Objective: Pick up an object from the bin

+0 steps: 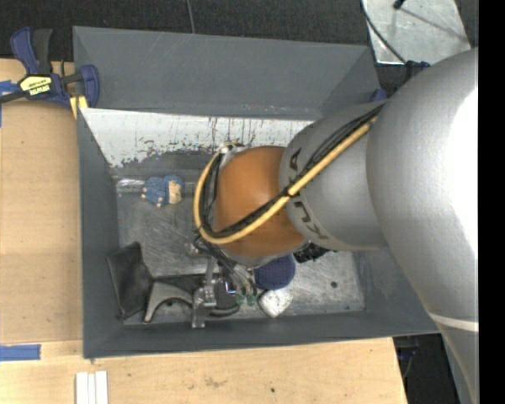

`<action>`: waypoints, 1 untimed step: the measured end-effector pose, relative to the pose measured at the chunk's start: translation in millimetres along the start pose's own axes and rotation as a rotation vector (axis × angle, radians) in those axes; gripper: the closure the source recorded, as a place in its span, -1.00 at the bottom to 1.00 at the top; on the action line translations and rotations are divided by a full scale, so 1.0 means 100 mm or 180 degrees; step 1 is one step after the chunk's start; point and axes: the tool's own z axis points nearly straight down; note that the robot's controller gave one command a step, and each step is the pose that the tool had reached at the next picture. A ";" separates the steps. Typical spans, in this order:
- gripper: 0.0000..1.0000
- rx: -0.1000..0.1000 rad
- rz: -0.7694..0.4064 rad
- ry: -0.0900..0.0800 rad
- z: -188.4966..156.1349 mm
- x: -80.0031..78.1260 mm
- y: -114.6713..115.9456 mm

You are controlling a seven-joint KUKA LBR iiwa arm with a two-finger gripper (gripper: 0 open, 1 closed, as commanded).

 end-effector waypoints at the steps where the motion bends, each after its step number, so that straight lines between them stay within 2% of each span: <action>1: 1.00 0.0005 -0.0008 0.0084 0.01 0.06 0.02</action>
Offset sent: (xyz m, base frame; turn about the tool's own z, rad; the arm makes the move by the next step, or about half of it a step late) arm 0.0000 0.0000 0.0000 0.0000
